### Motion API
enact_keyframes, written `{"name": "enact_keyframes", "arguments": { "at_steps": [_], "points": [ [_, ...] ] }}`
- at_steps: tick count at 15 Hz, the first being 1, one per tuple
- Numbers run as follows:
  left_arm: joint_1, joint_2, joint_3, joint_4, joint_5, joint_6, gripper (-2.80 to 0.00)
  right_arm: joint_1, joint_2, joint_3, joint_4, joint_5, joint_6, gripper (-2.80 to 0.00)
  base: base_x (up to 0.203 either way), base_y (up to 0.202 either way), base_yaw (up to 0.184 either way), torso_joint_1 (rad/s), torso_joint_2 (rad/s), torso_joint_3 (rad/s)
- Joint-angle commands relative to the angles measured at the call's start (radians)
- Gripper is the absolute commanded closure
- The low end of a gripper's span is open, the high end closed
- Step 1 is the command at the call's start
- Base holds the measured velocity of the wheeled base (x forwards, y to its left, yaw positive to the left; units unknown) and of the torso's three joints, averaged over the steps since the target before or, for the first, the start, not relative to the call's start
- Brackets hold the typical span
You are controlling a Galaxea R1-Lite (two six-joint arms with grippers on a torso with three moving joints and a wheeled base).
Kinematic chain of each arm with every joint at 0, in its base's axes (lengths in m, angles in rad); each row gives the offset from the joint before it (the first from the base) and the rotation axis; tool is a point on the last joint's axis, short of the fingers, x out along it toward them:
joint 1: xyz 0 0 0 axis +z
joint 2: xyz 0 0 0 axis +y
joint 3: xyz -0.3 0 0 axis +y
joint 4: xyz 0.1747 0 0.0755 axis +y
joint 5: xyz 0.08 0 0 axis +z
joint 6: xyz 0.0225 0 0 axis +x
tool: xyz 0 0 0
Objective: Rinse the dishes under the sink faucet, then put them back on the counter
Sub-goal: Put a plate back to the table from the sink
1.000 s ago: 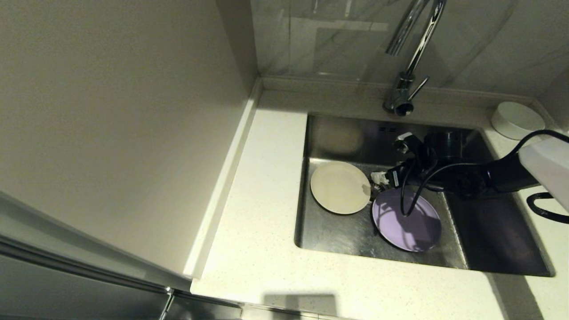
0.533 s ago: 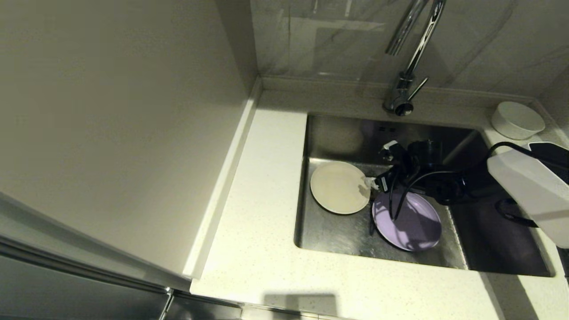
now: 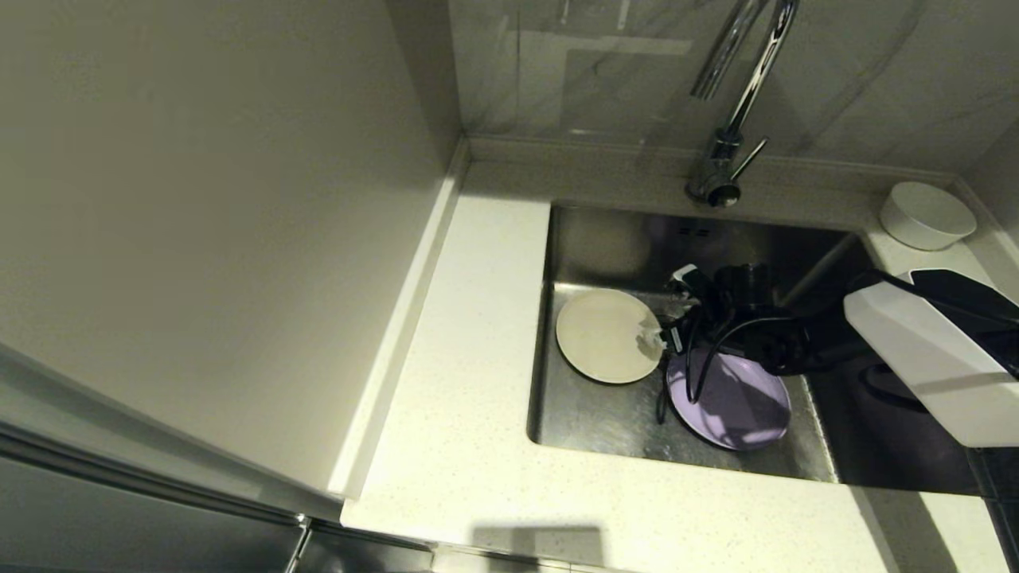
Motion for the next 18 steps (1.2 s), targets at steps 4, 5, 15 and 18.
{"name": "enact_keyframes", "arguments": {
  "at_steps": [4,5,15,18],
  "points": [
    [0.0,-0.002,0.0,0.0,0.0,-0.001,0.0,0.004,0.036,-0.026,-0.004,0.0,-0.023,-2.8,0.0,0.0,0.0,0.0,0.0,0.0],
    [0.0,-0.002,0.0,0.0,0.0,-0.001,0.0,0.004,0.045,-0.041,-0.004,0.0,-0.024,-2.8,0.0,0.0,0.0,0.0,0.0,0.0],
    [0.0,-0.002,0.0,0.0,0.0,-0.001,0.0,0.004,0.057,-0.05,-0.006,0.001,-0.068,0.0,0.0,0.0,0.0,0.0,0.0,0.0],
    [0.0,-0.002,0.0,0.0,0.0,-0.001,0.0,0.004,0.056,-0.053,-0.006,0.003,-0.068,0.0,0.0,0.0,0.0,0.0,0.0,0.0]
  ]
}}
